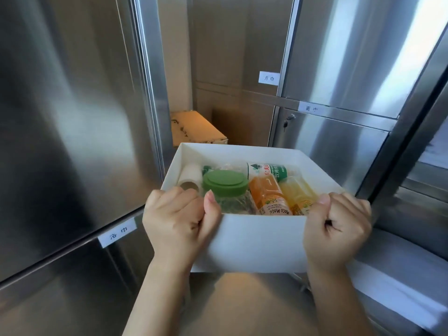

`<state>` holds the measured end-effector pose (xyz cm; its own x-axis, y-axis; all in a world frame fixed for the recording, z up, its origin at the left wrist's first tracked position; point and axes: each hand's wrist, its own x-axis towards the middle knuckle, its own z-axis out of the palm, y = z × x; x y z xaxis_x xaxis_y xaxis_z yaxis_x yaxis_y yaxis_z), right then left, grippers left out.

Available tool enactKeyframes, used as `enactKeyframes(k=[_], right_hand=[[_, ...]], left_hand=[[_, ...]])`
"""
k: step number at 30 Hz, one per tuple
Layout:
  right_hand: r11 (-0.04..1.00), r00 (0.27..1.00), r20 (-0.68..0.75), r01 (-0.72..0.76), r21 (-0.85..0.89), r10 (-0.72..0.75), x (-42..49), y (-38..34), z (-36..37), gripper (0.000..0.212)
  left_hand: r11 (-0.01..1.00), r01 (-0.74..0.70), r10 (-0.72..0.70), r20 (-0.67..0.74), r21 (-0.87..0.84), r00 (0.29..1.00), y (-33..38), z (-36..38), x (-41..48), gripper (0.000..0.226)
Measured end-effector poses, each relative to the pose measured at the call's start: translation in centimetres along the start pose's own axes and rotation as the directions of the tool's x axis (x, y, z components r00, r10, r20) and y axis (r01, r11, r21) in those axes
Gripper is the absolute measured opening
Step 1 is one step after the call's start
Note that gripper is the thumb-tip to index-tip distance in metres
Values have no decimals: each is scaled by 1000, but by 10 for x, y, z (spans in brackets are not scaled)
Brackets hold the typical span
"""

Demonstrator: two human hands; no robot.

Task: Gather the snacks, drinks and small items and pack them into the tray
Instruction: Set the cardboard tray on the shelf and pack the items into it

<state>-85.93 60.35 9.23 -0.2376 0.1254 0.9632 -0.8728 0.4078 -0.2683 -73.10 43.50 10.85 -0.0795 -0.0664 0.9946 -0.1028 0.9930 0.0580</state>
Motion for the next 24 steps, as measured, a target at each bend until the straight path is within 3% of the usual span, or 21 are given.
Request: enactKeyframes(k=[11,19,24], right_hand=[[999,999,-31,27,-36,-28,46,94,156,47],[996,999,-25,36,79,-34,60,138,247,47],[978,999,7,35,203,-37,70,165,315,50]], left_hand=[[998,-52,51,-44,-26,998,-83,171,41,54],[997,-49,50,-24,52,998,-124,235,56,55],[980,-22,31,-46,200,998,-148,271,61,55]])
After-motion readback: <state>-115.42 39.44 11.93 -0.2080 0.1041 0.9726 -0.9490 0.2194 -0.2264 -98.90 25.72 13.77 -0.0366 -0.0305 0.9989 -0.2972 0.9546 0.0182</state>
